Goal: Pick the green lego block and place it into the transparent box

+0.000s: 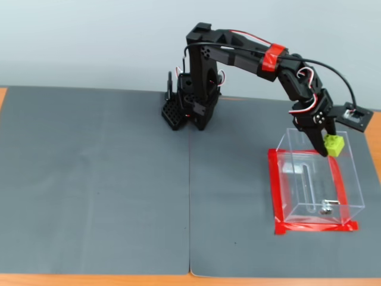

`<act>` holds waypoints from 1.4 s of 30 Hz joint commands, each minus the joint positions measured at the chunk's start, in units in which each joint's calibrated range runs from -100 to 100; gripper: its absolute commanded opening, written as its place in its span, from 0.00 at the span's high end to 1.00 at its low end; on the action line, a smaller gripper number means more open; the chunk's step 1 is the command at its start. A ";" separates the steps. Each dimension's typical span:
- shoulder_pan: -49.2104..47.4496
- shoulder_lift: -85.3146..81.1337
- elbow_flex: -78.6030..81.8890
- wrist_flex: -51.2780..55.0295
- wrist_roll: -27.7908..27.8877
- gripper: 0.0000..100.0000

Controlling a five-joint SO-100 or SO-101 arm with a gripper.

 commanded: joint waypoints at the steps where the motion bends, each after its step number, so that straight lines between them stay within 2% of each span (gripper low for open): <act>1: -0.08 -0.26 -3.42 -0.65 -0.12 0.73; 3: 0.07 -0.26 -3.42 -0.22 -0.12 0.70; 10: 0.52 -1.20 -3.42 0.13 -0.02 0.71; 16: 4.03 -4.25 -3.23 0.13 0.24 0.90; 19: 7.61 -8.57 -2.60 0.22 0.40 0.97; 20: 13.65 -14.51 -2.60 5.86 0.40 0.98; 23: 19.84 -19.68 -2.51 12.20 0.19 0.98; 30: 33.94 -29.60 -1.61 19.05 0.35 0.98; 35: 41.62 -36.30 5.54 18.79 0.35 0.98; 42: 47.22 -48.67 22.55 18.71 0.35 0.98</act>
